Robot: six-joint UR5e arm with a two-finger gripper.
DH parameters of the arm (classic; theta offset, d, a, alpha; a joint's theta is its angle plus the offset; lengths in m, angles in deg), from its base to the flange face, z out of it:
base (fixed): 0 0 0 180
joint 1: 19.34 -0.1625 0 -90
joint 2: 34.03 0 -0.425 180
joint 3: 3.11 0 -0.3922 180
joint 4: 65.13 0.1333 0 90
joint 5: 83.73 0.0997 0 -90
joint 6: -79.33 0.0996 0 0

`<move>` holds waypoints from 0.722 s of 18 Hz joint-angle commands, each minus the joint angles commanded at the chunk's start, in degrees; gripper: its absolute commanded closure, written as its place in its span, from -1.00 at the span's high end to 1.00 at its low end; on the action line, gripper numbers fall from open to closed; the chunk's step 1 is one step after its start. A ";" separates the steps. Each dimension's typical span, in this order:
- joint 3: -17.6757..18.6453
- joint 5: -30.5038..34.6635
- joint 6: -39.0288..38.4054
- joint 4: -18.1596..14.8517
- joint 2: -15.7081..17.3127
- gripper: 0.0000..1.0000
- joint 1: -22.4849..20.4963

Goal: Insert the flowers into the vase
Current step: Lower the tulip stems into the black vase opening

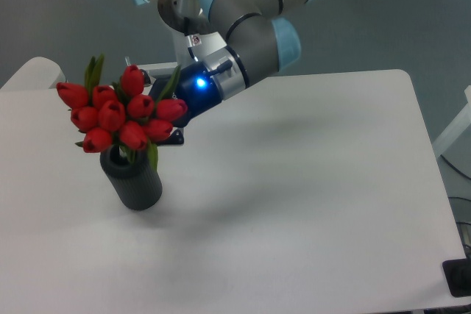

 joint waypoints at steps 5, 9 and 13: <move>1.06 0.09 3.87 0.35 -1.67 -0.54 0.09; 3.52 0.09 8.88 0.62 -2.28 -0.44 0.00; 4.13 0.26 9.59 0.79 -2.90 -0.23 0.00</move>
